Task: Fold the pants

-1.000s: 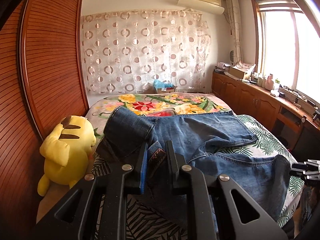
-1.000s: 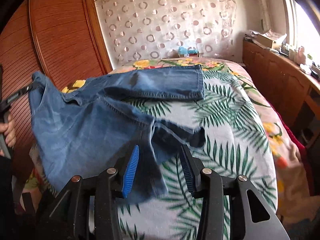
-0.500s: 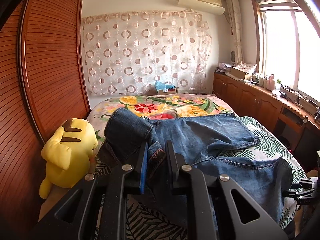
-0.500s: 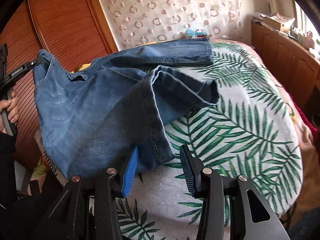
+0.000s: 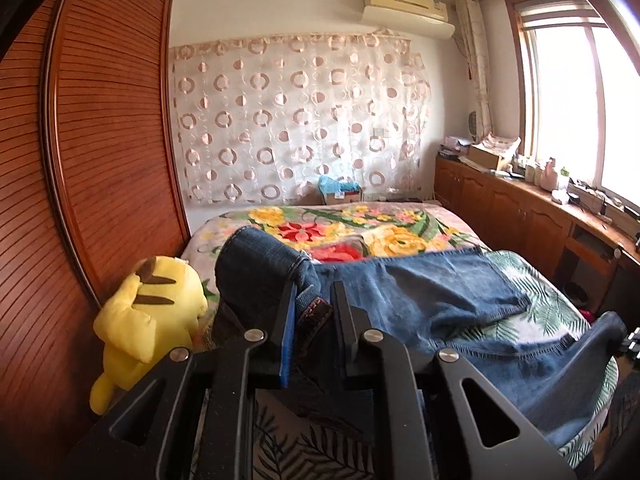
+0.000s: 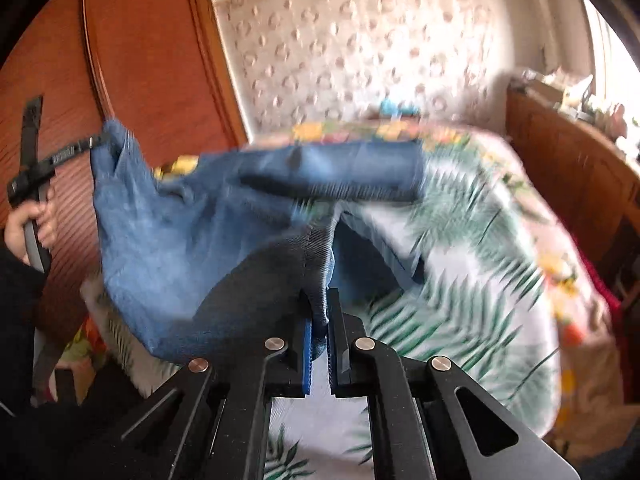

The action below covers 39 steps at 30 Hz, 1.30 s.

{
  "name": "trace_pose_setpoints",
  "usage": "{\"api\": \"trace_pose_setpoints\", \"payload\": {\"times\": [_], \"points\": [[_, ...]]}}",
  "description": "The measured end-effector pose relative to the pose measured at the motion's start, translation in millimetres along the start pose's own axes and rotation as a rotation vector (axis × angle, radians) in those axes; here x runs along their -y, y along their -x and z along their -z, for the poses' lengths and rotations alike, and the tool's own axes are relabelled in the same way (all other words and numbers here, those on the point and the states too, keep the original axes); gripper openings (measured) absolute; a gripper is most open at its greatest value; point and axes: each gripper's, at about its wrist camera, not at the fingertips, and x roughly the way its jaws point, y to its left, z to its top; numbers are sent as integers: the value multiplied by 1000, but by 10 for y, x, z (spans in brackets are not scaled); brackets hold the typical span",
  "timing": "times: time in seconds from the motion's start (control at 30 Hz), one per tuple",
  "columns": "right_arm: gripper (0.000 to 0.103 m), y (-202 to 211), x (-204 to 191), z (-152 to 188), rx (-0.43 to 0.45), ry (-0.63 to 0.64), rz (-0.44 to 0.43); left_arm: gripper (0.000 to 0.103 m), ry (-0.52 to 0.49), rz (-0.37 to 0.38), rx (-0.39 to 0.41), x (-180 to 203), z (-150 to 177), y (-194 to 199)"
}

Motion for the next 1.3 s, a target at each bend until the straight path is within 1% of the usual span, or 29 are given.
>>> {"api": "trace_pose_setpoints", "payload": {"times": [0.1,0.23,0.47,0.53,0.6,0.63,0.87,1.0,1.17,1.3], "points": [[5,106,119,-286,66,11,42,17,12,-12,15,-102,-125,-70],[5,114,216,-550,117,18,85,17,37,-19,21,-210,-233,-204],[5,-108,220,-855,144,21,110,17,51,-35,7,-298,-343,-523],[5,-252,166,-865,148,32,114,17,51,-40,4,-310,-382,-624],[5,-360,146,-937,149,39,117,17,53,-42,3,-328,-415,-710],[5,-381,154,-911,150,45,119,17,56,-42,3,-347,-450,-777],[5,-750,222,-1245,154,90,138,17,59,-53,-3,-393,-636,-1170],[5,-964,276,-1357,145,102,149,17,56,-59,-14,-428,-715,-1435],[5,-1300,328,-1477,102,103,173,17,45,-62,-38,-426,-765,-1776],[5,-1595,359,-1546,55,98,194,17,36,-58,-62,-405,-727,-2012]]}}
